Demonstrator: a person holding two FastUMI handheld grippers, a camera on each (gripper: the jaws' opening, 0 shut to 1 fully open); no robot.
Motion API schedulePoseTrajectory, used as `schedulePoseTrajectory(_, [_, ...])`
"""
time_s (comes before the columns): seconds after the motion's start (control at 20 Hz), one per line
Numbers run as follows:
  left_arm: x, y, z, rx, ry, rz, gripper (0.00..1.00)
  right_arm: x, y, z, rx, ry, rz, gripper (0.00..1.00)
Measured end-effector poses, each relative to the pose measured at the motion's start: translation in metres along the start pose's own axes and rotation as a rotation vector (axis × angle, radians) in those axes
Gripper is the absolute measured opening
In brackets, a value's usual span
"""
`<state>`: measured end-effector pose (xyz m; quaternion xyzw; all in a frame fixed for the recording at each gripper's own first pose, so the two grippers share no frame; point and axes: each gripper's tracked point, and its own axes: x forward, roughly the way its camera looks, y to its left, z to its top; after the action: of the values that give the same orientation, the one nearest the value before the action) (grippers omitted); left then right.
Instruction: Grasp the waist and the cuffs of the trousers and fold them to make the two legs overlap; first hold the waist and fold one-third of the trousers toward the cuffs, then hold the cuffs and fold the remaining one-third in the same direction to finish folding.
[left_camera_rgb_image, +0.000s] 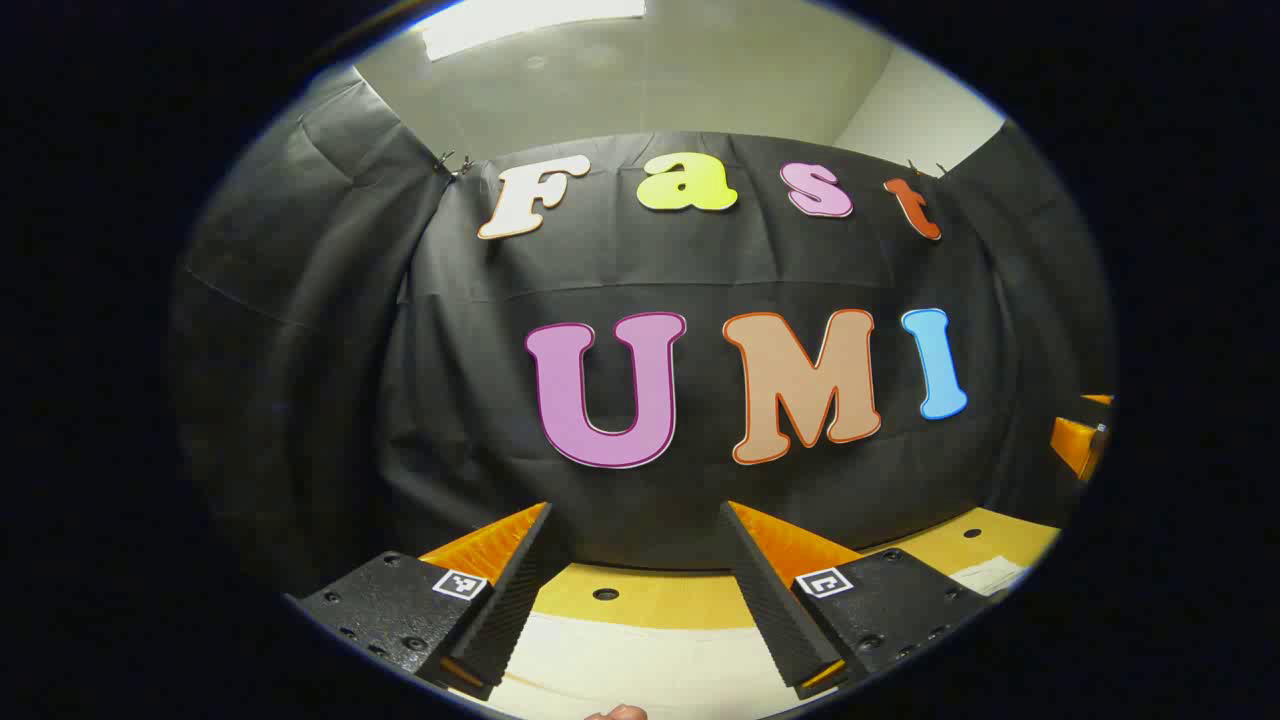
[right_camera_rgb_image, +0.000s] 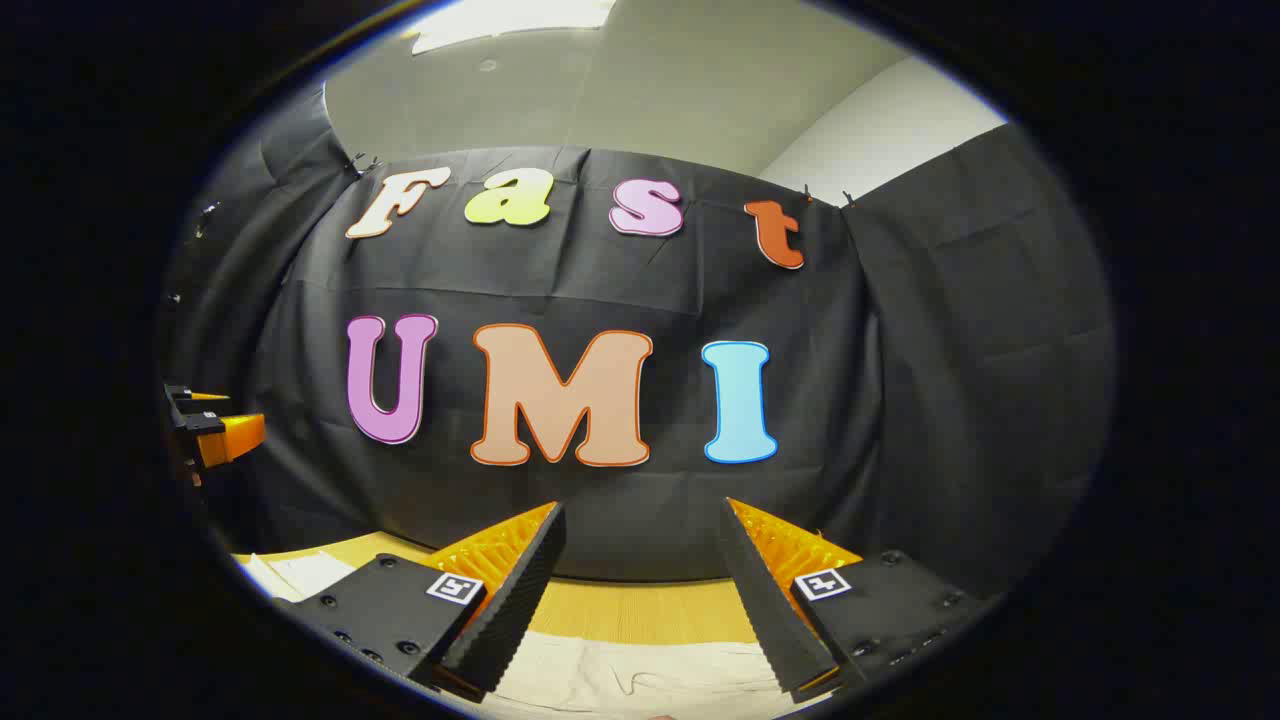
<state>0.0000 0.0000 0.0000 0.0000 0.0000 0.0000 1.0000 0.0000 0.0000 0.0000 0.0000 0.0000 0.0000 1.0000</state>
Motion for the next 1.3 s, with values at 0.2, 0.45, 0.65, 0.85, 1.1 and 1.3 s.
schedulePoseTrajectory(0.2, [-0.004,0.003,-0.001,0.004,0.000,0.007,0.96,-0.004,0.008,0.001,-0.003,-0.003,0.019,0.97])
schedulePoseTrajectory(0.45, [-0.007,0.003,0.000,0.001,-0.001,0.007,0.96,-0.007,0.009,0.006,0.001,-0.008,0.021,0.97])
schedulePoseTrajectory(0.65, [-0.009,0.002,-0.001,0.005,-0.003,0.006,0.96,-0.009,0.007,0.008,0.003,-0.009,0.014,0.97])
schedulePoseTrajectory(0.85, [-0.012,0.003,0.000,0.003,-0.005,0.003,0.96,-0.012,0.006,0.009,0.003,-0.009,0.010,0.97])
schedulePoseTrajectory(1.1, [-0.014,0.004,-0.004,0.007,0.005,0.004,0.96,-0.013,0.003,0.007,-0.020,-0.009,0.017,0.98])
schedulePoseTrajectory(1.3, [-0.014,0.004,-0.006,0.004,0.012,0.004,0.96,-0.015,0.002,-0.001,-0.077,0.010,0.073,0.97])
